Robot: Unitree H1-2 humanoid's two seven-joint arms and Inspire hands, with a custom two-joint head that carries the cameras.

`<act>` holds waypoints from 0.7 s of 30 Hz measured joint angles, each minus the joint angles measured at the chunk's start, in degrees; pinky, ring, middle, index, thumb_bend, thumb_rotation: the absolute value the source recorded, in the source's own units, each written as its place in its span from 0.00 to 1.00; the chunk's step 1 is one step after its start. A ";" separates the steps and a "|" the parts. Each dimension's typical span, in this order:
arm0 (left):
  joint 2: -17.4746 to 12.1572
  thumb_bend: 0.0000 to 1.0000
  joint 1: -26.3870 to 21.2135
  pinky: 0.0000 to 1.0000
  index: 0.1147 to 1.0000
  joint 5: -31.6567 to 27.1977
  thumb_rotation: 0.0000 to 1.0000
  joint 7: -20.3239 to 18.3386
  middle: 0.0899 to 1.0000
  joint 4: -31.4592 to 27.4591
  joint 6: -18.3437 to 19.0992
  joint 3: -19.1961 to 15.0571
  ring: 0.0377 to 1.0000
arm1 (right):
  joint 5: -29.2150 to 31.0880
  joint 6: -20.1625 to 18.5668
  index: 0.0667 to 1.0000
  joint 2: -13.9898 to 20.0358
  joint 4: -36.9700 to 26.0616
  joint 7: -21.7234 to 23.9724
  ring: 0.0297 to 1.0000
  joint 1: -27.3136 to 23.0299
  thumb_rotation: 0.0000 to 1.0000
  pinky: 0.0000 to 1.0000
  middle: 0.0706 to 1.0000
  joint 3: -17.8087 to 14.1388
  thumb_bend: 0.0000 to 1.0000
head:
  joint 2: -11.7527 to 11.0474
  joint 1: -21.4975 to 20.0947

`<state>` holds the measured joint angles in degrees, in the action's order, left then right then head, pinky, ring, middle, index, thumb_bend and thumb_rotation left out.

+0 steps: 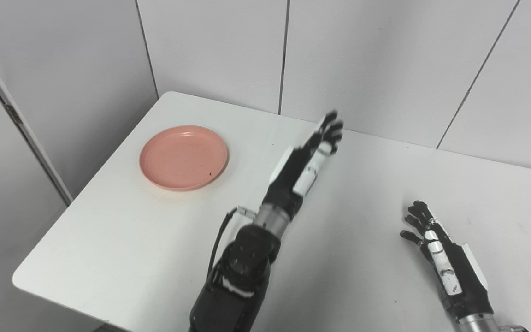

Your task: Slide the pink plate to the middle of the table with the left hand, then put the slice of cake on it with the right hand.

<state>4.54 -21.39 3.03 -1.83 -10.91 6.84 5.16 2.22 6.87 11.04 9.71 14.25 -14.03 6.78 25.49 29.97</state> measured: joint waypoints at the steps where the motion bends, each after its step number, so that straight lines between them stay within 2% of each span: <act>1: -0.04 0.50 -0.44 0.93 0.94 -0.19 1.00 0.00 0.95 -1.79 1.25 -0.35 0.94 | -0.03 0.04 0.94 0.01 -0.01 -0.01 0.91 0.00 0.96 0.90 0.93 -0.01 0.24 | -0.09 0.35; 4: -0.17 0.47 -1.32 0.93 0.93 -1.66 0.99 0.09 0.94 -5.56 2.95 -2.09 0.92 | -0.11 0.18 0.94 0.07 0.02 0.02 0.91 -0.02 0.98 0.90 0.93 -0.02 0.23 | -0.17 0.70; 9: -1.47 0.44 -2.12 0.91 0.90 -2.64 1.00 2.16 0.91 -10.86 4.19 -7.39 0.90 | 0.36 0.73 0.94 0.57 0.41 0.59 0.92 -0.15 1.00 0.92 0.94 -0.12 0.21 | -0.35 1.40; 13: -3.64 0.41 -2.79 0.89 0.89 -2.90 1.00 3.58 0.90 -12.75 4.17 -11.22 0.90 | 0.88 0.75 0.95 0.79 0.62 1.21 0.93 -0.26 1.00 0.93 0.94 -0.41 0.18 | -0.70 2.46; 18: -4.73 0.40 -3.06 0.91 0.91 -4.51 1.00 5.59 0.92 -13.73 4.15 -15.58 0.92 | 1.25 0.76 0.95 0.87 0.97 1.72 0.93 -0.47 1.00 0.95 0.94 -0.57 0.14 | -1.05 3.08; 21: -6.77 0.42 -3.59 0.90 0.91 -4.65 1.00 6.58 0.92 -13.74 3.14 -19.03 0.91 | 1.43 0.75 0.95 0.87 1.13 2.17 0.93 -0.66 1.00 0.96 0.95 -0.58 0.13 | -1.40 2.99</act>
<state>-2.22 -24.98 -1.62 4.75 -24.66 9.98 -13.87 3.65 7.63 11.92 10.84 16.42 -14.70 6.21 24.09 32.96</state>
